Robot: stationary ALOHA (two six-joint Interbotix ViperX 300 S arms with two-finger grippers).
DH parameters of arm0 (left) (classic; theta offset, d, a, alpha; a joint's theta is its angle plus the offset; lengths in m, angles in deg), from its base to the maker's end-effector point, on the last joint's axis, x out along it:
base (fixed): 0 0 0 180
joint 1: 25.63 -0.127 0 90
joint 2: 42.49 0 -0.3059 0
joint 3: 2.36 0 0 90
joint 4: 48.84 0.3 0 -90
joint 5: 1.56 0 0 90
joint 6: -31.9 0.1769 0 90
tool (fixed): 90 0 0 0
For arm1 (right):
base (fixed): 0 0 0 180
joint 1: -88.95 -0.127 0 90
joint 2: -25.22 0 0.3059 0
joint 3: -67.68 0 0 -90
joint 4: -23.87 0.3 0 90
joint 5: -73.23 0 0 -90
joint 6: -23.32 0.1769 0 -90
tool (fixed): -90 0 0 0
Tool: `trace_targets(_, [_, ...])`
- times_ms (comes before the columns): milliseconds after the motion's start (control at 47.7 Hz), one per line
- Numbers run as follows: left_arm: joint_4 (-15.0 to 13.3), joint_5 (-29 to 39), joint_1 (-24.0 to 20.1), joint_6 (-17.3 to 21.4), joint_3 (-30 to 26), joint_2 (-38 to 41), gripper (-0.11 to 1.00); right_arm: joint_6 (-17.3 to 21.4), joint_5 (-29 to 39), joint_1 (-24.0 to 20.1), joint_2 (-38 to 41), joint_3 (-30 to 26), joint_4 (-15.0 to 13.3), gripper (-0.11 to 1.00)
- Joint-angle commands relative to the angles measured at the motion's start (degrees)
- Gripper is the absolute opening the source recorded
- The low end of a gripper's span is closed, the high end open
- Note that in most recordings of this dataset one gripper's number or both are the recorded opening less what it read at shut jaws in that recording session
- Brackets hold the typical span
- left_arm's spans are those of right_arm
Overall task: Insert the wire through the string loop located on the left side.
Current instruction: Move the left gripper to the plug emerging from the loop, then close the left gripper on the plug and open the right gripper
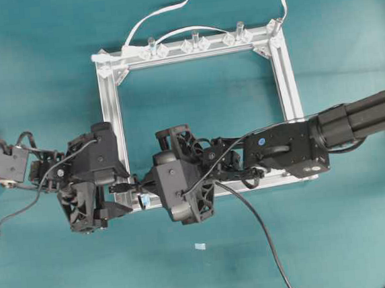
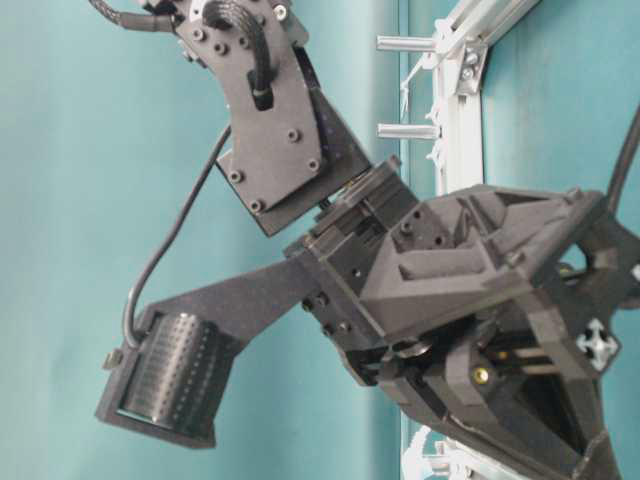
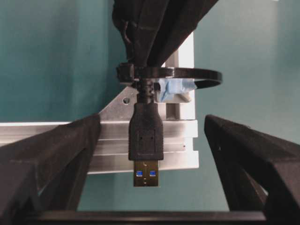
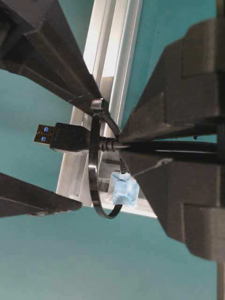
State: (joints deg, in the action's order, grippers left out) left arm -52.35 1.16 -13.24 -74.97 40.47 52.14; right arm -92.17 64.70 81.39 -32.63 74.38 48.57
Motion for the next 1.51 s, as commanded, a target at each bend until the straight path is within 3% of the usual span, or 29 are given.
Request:
trace_targets(0, [0.18,0.0,0.26,0.09,-0.79,-0.26,0.86,-0.09,-0.44,0.09,-1.23,-1.67,-0.18,0.07])
trace_targets(105, [0.18,1.05,0.26,0.09,-0.35,-0.44,0.65,-0.09,-0.44,0.09,-1.23,-1.67,-0.26,0.07])
trace_targets(273, [0.18,1.05,0.26,0.0,-0.44,-1.85,0.17,-0.09,-0.44,0.09,-1.23,-1.67,-0.35,0.07])
trace_targets(755, [0.18,1.14,0.26,0.0,-0.35,-3.16,0.17,-0.09,-0.18,0.09,-1.23,-1.58,-5.54,0.07])
trace_targets(1132, [0.18,2.64,0.26,0.0,0.0,-4.13,0.17,0.88,1.67,0.09,-1.23,-1.76,-5.8,0.08])
trace_targets(1216, [0.18,3.43,0.26,0.0,0.18,-4.57,0.17,0.88,1.58,0.09,-1.23,-1.76,-5.8,0.25])
trace_targets(1405, [0.18,5.27,0.35,-0.26,1.41,-6.42,0.17,0.88,1.41,0.09,-1.23,-1.41,-5.8,0.8])
trace_targets(1489, [0.18,6.15,0.44,-0.35,2.11,-7.91,0.17,0.79,1.41,0.09,-1.23,-1.32,-5.8,0.93])
